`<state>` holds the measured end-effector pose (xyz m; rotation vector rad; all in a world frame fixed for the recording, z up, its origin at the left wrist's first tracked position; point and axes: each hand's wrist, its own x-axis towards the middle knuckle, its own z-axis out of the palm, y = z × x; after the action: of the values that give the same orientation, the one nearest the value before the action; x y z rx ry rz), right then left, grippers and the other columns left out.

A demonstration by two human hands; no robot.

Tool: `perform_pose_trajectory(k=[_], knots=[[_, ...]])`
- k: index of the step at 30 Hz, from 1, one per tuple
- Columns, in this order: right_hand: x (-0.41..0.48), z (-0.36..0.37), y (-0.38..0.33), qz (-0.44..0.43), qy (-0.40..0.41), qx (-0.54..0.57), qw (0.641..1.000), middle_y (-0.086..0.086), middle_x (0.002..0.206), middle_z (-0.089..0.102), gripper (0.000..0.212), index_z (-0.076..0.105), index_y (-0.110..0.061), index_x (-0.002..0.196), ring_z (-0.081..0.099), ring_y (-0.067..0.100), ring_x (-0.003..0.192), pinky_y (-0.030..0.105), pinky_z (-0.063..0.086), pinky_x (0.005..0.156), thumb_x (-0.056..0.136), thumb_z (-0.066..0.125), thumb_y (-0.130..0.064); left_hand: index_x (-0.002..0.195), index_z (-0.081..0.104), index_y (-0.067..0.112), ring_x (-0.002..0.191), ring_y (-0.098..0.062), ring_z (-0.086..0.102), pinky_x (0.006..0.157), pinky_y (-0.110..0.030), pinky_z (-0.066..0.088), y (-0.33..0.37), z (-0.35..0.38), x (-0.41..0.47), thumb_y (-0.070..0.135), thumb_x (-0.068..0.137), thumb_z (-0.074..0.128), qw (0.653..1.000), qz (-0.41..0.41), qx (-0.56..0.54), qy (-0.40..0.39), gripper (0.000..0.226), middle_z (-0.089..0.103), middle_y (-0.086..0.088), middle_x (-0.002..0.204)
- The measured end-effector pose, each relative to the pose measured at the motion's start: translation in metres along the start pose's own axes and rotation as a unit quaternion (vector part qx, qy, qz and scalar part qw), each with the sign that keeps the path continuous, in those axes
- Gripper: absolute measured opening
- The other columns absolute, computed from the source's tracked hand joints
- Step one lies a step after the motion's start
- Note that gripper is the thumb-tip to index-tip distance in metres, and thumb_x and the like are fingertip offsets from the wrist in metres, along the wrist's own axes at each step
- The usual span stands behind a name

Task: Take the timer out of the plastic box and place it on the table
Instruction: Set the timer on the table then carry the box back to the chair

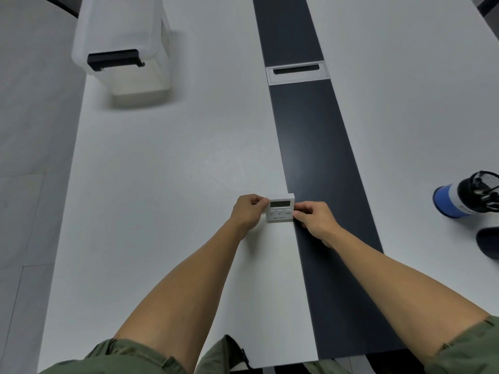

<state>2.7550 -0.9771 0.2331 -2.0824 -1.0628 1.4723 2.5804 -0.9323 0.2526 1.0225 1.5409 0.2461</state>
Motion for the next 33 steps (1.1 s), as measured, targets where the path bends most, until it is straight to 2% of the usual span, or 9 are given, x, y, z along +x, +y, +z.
perform_pose_trajectory(k=[6, 9, 13, 16, 21, 26, 33], knots=[[0.0, 0.0, 0.0, -0.001, 0.001, -0.007, 1.0, 0.004, 0.122, 0.067, 0.031, 0.064, -0.014, 0.125, 0.059, 0.017, 0.107, 0.04, 0.051, 0.099, 0.095, 0.058, -0.012, 0.122, 0.062, 0.004, 0.119, -0.04, 0.054, 0.098, -0.051, 0.048, 0.002, -0.002, -0.002, 0.027, 0.099, 0.047, 1.0, -0.007, 0.0, 0.001, 0.036, 0.063, -0.018, 0.123], [0.001, 0.0, 0.001, -0.002, 0.006, -0.009, 1.0, 0.004, 0.121, 0.067, 0.03, 0.065, -0.013, 0.124, 0.06, 0.018, 0.106, 0.041, 0.051, 0.099, 0.095, 0.059, -0.011, 0.121, 0.062, 0.005, 0.118, -0.037, 0.056, 0.098, -0.05, 0.048, 0.002, -0.005, -0.004, 0.028, 0.098, 0.048, 1.0, -0.012, 0.005, 0.004, 0.036, 0.064, -0.016, 0.123], [0.0, -0.001, 0.003, -0.014, 0.022, -0.014, 1.0, 0.005, 0.117, 0.069, 0.027, 0.068, -0.013, 0.12, 0.062, 0.019, 0.103, 0.038, 0.052, 0.095, 0.095, 0.058, -0.01, 0.119, 0.064, 0.005, 0.103, -0.032, 0.06, 0.096, -0.048, 0.049, -0.002, -0.01, -0.006, 0.025, 0.097, 0.051, 1.0, -0.007, 0.011, 0.01, 0.032, 0.065, -0.014, 0.122], [-0.002, -0.001, 0.005, -0.028, 0.036, -0.034, 0.998, 0.003, 0.118, 0.069, 0.027, 0.068, -0.014, 0.121, 0.062, 0.019, 0.106, 0.039, 0.052, 0.097, 0.095, 0.058, -0.013, 0.119, 0.064, 0.004, 0.095, -0.026, 0.057, 0.085, -0.041, 0.049, -0.005, -0.01, -0.009, 0.019, 0.097, 0.049, 1.0, -0.001, 0.016, 0.002, 0.03, 0.065, -0.014, 0.122], [-0.004, 0.0, 0.004, -0.048, 0.051, -0.04, 0.997, 0.002, 0.119, 0.07, 0.028, 0.067, -0.015, 0.122, 0.063, 0.02, 0.11, 0.038, 0.051, 0.098, 0.096, 0.058, -0.019, 0.124, 0.063, 0.007, 0.102, -0.026, 0.057, 0.097, -0.046, 0.049, -0.006, -0.005, -0.012, 0.018, 0.098, 0.047, 1.0, 0.004, 0.024, -0.01, 0.032, 0.065, -0.012, 0.124], [-0.004, 0.0, 0.002, -0.055, 0.056, -0.041, 0.996, 0.004, 0.119, 0.07, 0.028, 0.068, -0.015, 0.121, 0.062, 0.02, 0.109, 0.035, 0.052, 0.096, 0.095, 0.06, -0.02, 0.125, 0.062, 0.008, 0.114, -0.025, 0.06, 0.097, -0.045, 0.049, -0.008, -0.003, -0.013, 0.018, 0.098, 0.048, 1.0, 0.001, 0.018, -0.015, 0.032, 0.065, -0.01, 0.126], [-0.002, 0.0, 0.003, -0.054, 0.054, -0.044, 0.996, 0.005, 0.121, 0.069, 0.028, 0.068, -0.014, 0.121, 0.062, 0.021, 0.111, 0.036, 0.052, 0.097, 0.095, 0.06, -0.02, 0.125, 0.062, 0.009, 0.114, -0.025, 0.061, 0.09, -0.04, 0.05, -0.01, -0.001, -0.012, 0.017, 0.097, 0.048, 1.0, 0.001, 0.015, -0.018, 0.032, 0.065, -0.011, 0.126]])
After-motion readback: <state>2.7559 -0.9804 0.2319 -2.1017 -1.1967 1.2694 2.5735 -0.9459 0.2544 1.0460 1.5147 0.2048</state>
